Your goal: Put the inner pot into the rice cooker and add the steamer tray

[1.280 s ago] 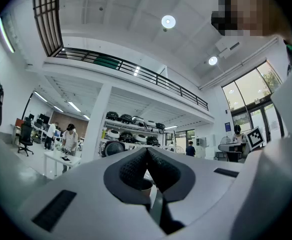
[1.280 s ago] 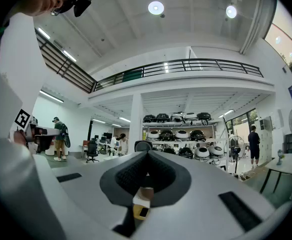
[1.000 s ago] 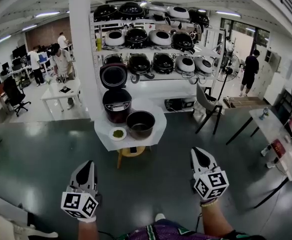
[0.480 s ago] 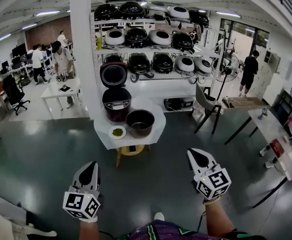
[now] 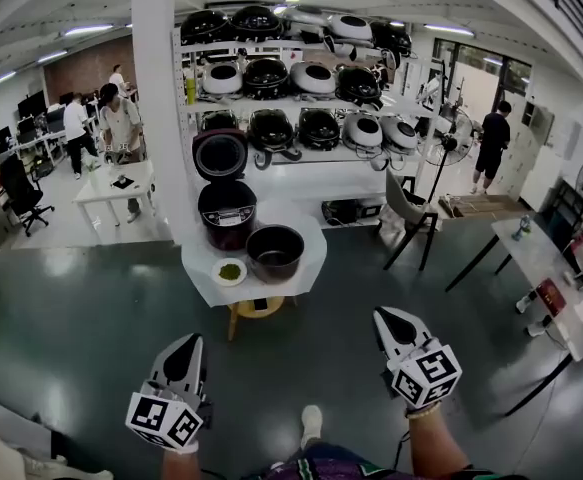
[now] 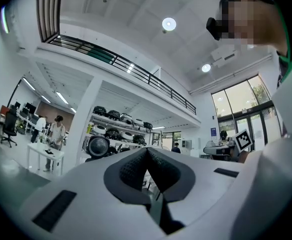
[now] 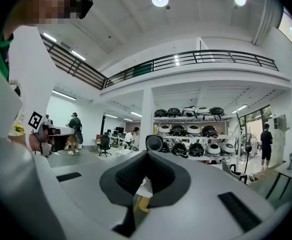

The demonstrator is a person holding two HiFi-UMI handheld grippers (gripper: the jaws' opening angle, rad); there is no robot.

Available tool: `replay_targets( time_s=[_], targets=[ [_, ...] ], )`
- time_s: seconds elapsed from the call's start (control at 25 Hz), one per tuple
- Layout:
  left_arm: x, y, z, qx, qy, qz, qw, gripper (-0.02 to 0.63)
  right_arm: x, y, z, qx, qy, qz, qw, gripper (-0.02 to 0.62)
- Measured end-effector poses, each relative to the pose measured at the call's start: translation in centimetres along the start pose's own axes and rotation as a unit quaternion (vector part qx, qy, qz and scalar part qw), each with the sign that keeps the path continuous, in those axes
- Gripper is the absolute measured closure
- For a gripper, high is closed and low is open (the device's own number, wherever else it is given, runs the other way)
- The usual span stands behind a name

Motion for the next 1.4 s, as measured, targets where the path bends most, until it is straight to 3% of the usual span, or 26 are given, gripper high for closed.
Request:
replay_targets(
  time_s=[0.2,0.36,0.76,1.04,1.4],
  targets=[
    [-1.7,-0.6,-2.8,-0.004,0.005,0.0,1.0,0.584,1.9,-0.6,-3.6,0.016,-0.009,0.003,1.0,0.592],
    [-3.7,-0.4,-6.0,-0.001,0.012,0.009,0.9999,0.584,3.0,-0.5,-7.7,0.029,0.013,-0.002,1.0,0.592],
    [-8.5,0.1,-16.2,-0.002,0.049,-0.033,0.9983,0.584,8.5,1.3,-18.7,0.065,0.057,-0.015,0.996,0.591],
    [-10.5,-0.3,-21.7,-0.014,0.087,-0.046,0.9951,0.584,12.0,-0.4,-24.6,0.043,0.106,-0.053,0.992,0.589],
    [-14.0,-0.6,-24.8,-0.035,0.111,-0.06,0.9914,0.584,12.8,-2.1,-30.6,0.025,0.115,-0.071,0.99,0.589]
  ],
)
Point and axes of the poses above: the fingertips, and each gripper's own axes: z backward along the fingers, x to its right, y out of its top, the point moved 4 cm from there along z, backward along the fingers, and after that the axes turned 10 degrees about -y, right-handed, at the moved point
